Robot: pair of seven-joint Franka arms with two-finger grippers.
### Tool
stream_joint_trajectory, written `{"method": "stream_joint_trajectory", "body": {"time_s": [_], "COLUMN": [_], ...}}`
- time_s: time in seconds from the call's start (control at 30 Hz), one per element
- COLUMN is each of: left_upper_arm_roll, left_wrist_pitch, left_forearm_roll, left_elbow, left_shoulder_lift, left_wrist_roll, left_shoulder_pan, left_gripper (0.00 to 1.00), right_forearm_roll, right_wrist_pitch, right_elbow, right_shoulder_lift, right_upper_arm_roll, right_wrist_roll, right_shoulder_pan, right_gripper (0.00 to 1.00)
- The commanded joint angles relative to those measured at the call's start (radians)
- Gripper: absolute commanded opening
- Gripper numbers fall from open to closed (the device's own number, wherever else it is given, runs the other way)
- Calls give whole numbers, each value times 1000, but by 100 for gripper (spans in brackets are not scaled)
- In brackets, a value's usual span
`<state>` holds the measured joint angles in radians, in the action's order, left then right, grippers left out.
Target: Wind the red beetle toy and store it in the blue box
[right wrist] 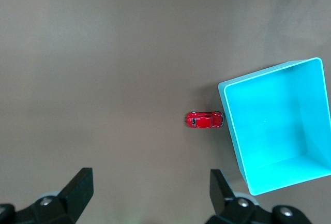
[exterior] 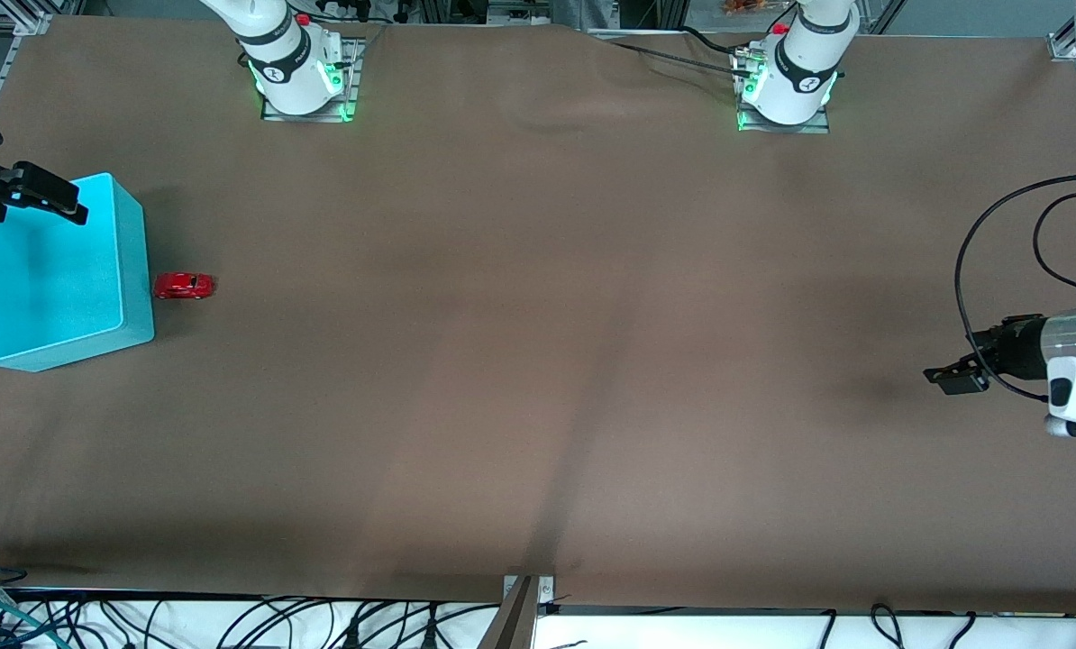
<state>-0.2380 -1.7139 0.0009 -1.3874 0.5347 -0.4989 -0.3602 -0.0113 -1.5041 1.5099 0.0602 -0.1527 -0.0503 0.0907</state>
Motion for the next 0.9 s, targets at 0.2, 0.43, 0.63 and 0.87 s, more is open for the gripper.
{"method": "stream_joint_trajectory", "body": {"time_s": [0.2, 0.43, 0.63, 0.87], "left_upper_arm_roll": [-9, -18, -20, -20], "left_wrist_pitch": [30, 30, 31, 33], "left_forearm_roll": [25, 24, 65, 76], "left_elbow": [97, 106, 108, 108], "left_shoulder_lift": [-25, -82, -116, -170], "left_wrist_roll": [181, 200, 356, 376], "left_shoulder_pan": [0, 9, 14, 21], "left_gripper": [100, 100, 100, 100], "right_forearm_roll": [-7, -24, -22, -30], "right_wrist_pitch": [18, 16, 18, 16], "right_elbow": [-25, -25, -25, -23], "right_shoulder_lift": [9, 7, 7, 7], "right_upper_arm_roll": [5, 5, 4, 7], "right_wrist_roll": [-8, -8, -8, 3], "right_shoulder_pan": [-2, -2, -3, 0], "right_gripper": [100, 100, 100, 100]}}
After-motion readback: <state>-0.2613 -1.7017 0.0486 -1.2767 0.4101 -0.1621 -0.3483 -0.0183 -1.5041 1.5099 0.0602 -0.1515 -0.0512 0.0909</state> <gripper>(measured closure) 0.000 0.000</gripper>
